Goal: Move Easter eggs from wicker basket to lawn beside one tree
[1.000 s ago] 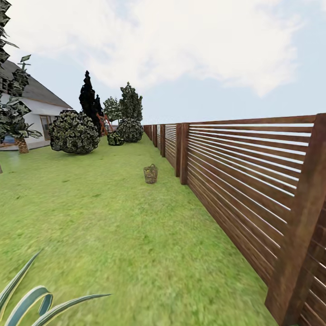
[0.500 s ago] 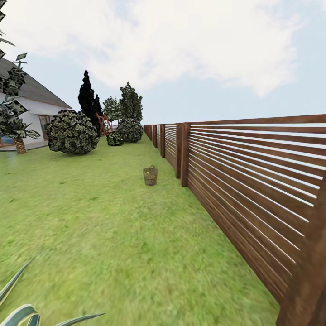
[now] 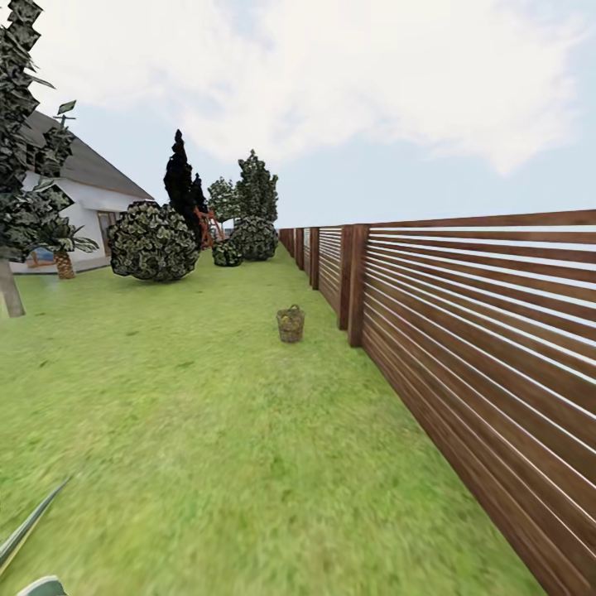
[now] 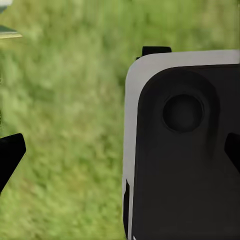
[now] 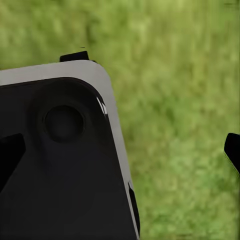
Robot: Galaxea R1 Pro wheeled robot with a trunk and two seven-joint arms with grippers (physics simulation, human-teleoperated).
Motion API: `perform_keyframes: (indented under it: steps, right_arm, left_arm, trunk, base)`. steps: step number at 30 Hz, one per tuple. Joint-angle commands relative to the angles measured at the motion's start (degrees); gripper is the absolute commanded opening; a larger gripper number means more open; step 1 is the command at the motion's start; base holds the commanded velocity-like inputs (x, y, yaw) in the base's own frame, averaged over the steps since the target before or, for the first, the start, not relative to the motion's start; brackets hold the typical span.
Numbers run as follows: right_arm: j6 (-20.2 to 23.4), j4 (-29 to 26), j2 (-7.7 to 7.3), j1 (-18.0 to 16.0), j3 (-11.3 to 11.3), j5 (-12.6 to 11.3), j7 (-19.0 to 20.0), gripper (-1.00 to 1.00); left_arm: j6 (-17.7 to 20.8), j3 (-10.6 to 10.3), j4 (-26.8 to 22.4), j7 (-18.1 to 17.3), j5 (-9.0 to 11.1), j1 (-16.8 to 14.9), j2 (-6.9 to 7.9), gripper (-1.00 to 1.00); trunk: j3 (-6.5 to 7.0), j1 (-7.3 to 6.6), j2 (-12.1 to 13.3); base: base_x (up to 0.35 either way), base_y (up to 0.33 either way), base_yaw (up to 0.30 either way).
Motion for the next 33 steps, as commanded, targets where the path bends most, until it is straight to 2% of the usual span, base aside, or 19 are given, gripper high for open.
perform_keyframes:
  steps: [1,22,33]
  right_arm:
    - [-0.42,0.24,-0.01,-0.10,0.13,-0.46,0.03,1.00]
    - [-0.42,0.24,-0.04,-0.10,0.12,-0.45,0.11,1.00]
    - [-0.42,0.24,-0.04,-0.10,0.17,-0.42,0.11,1.00]
  left_arm:
    - [0.03,0.04,-0.13,0.04,0.03,0.04,0.00,1.00]
    - [0.02,0.04,-0.13,0.04,0.03,0.04,0.00,1.00]
    - [-0.07,0.13,-0.13,0.04,-0.08,0.04,0.00,1.00]
  trunk:
    - [-0.05,0.04,-0.03]
    - [-0.05,0.04,-0.03]
    - [-0.05,0.04,-0.03]
  base:
    - [0.320,0.000,0.058]
    - [0.320,-0.001,0.004]
    - [0.314,-0.132,0.000]
